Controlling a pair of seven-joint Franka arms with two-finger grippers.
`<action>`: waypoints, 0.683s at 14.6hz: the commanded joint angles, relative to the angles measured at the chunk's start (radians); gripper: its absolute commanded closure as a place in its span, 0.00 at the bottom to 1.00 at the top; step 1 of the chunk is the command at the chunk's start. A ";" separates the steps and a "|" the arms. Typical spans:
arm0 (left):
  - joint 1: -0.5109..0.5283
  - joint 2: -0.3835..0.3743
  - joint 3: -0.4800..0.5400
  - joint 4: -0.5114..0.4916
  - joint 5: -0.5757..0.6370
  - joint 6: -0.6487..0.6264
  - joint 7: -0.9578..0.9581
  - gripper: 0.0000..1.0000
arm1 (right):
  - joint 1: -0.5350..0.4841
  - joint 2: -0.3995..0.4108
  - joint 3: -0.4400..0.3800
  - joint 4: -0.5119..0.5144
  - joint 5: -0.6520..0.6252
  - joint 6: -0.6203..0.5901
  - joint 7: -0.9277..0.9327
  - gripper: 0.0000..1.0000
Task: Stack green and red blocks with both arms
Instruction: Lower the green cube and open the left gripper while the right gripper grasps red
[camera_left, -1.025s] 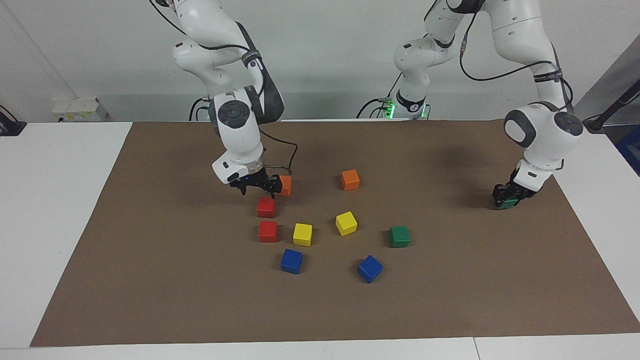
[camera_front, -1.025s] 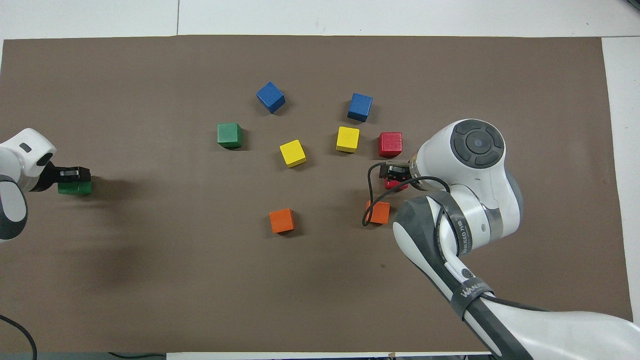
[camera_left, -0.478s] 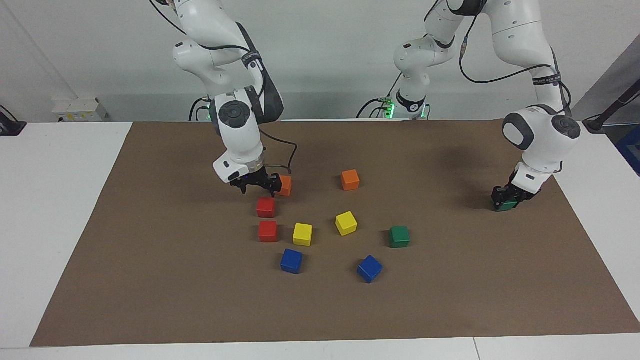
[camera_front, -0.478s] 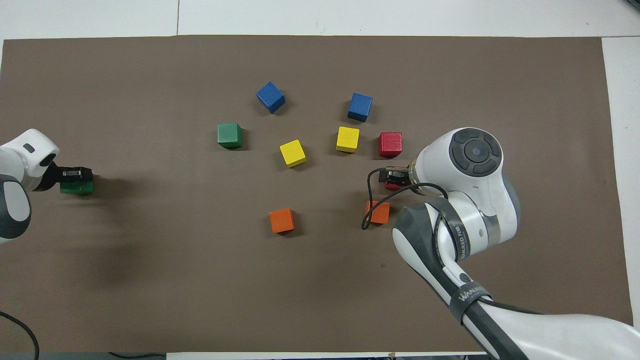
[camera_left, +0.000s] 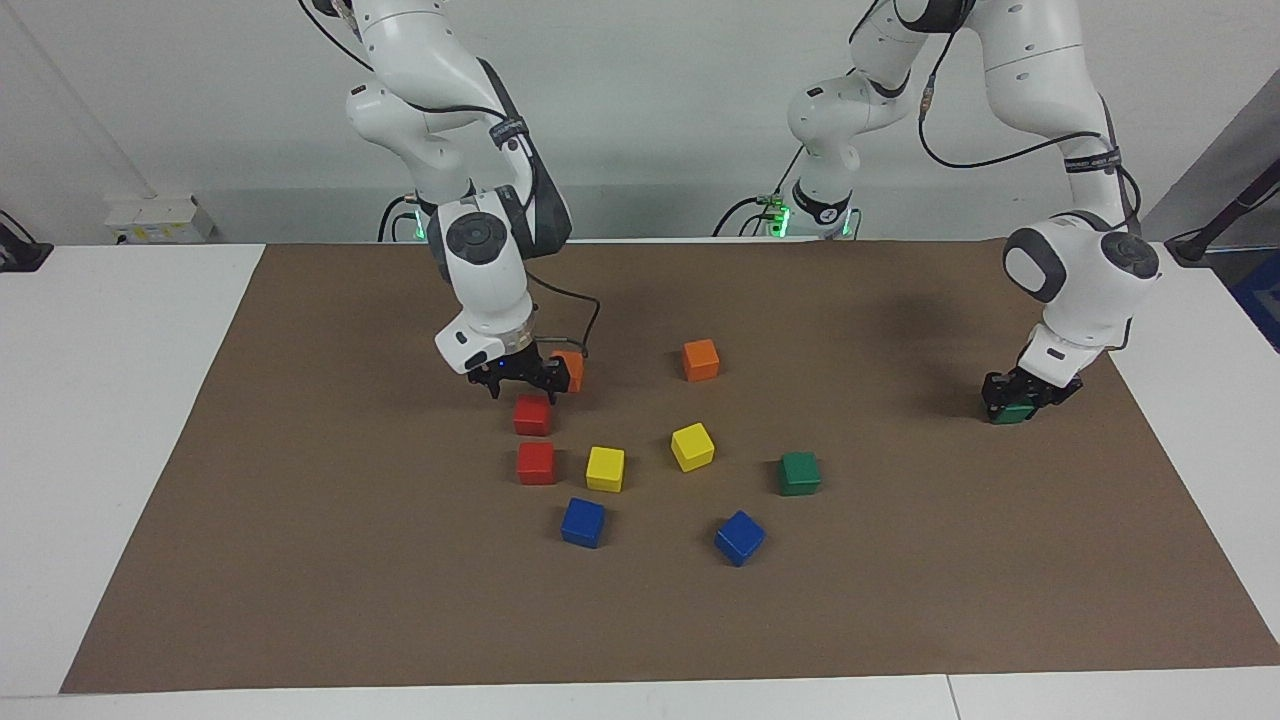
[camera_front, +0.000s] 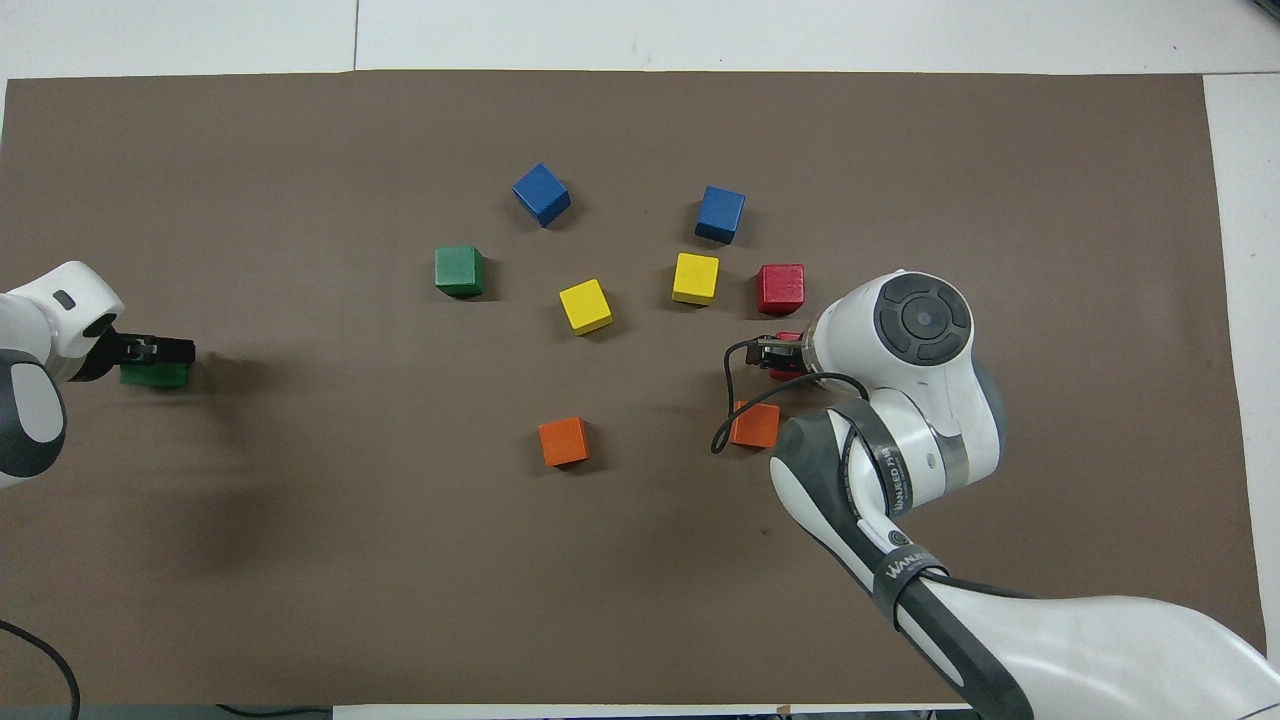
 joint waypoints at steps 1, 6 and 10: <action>0.006 -0.002 -0.011 0.039 0.016 -0.038 0.011 0.00 | -0.003 0.012 0.002 -0.012 0.003 0.047 -0.021 0.00; -0.115 0.027 -0.011 0.338 -0.007 -0.360 -0.144 0.00 | -0.004 0.021 0.002 -0.007 0.003 0.033 -0.023 0.61; -0.298 0.044 -0.011 0.384 -0.007 -0.356 -0.531 0.00 | -0.055 -0.026 -0.007 0.118 0.003 -0.196 -0.115 0.93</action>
